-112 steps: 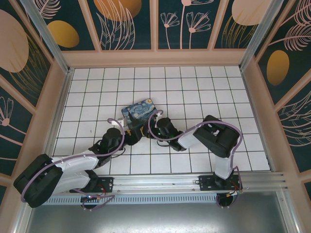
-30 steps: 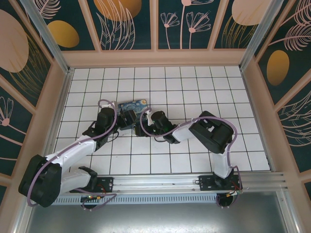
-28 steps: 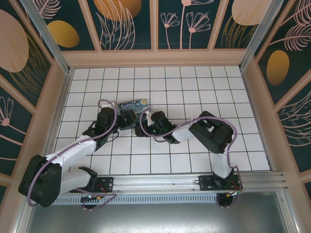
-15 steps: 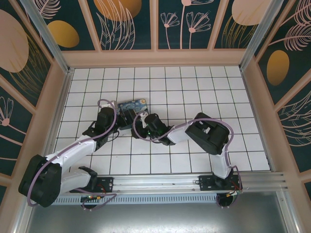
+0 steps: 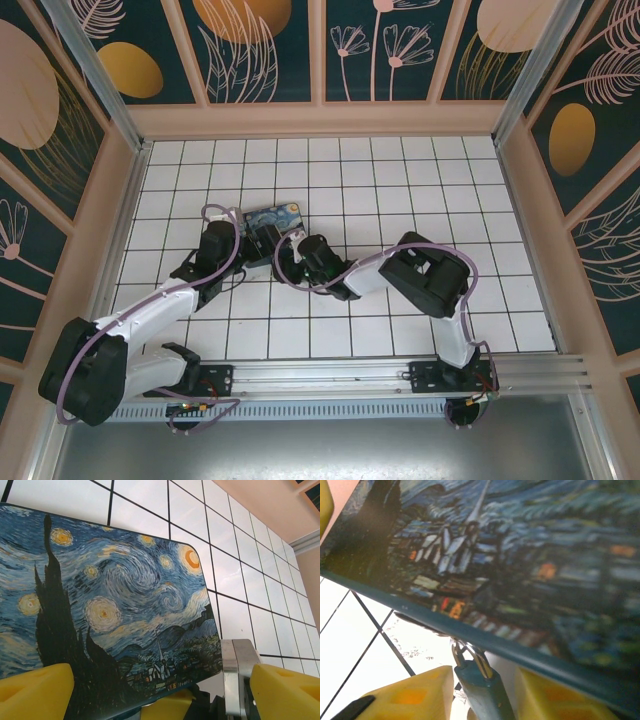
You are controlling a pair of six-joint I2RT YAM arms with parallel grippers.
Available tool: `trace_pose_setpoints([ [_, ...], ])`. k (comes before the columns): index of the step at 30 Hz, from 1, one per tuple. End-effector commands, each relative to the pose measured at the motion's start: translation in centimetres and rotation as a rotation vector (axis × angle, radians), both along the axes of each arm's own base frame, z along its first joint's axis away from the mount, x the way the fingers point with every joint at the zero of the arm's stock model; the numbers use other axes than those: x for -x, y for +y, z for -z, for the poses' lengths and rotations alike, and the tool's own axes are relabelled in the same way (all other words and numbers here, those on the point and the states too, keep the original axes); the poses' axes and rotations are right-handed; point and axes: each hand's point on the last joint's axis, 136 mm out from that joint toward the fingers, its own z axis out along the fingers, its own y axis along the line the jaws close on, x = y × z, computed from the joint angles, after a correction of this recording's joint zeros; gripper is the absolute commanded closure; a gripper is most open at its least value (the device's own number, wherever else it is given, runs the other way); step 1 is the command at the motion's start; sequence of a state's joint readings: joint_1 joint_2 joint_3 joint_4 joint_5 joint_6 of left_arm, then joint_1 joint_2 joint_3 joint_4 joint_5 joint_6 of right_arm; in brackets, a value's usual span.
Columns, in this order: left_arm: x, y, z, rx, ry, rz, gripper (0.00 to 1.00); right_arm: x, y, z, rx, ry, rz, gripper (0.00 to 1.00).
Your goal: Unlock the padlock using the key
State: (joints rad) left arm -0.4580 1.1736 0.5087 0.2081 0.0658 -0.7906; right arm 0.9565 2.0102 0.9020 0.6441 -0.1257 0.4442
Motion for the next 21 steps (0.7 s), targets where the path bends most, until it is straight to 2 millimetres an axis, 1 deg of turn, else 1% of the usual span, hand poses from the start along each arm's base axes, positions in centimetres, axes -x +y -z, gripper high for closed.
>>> trace_pose_setpoints([
  [1,-0.4,-0.3,-0.8,0.028,-0.022,0.006,0.09,1.4,-1.9,3.2,0.060,0.107,0.005,0.68],
  [6,-0.3,-0.3,-0.8,0.029,-0.022,0.004,0.09,1.6,-1.9,3.1,0.049,0.117,-0.002,0.82],
  [11,-0.1,-0.4,-0.5,0.042,-0.012,0.012,0.09,1.8,-1.2,2.3,0.015,0.128,-0.021,1.00],
  [15,0.8,-0.5,0.0,0.057,0.000,0.030,0.09,1.9,-0.8,1.2,-0.027,0.157,-0.030,1.00],
  [21,3.0,-0.7,1.9,0.084,0.028,0.086,0.12,2.3,-0.5,-1.0,-0.133,0.245,-0.034,1.00],
])
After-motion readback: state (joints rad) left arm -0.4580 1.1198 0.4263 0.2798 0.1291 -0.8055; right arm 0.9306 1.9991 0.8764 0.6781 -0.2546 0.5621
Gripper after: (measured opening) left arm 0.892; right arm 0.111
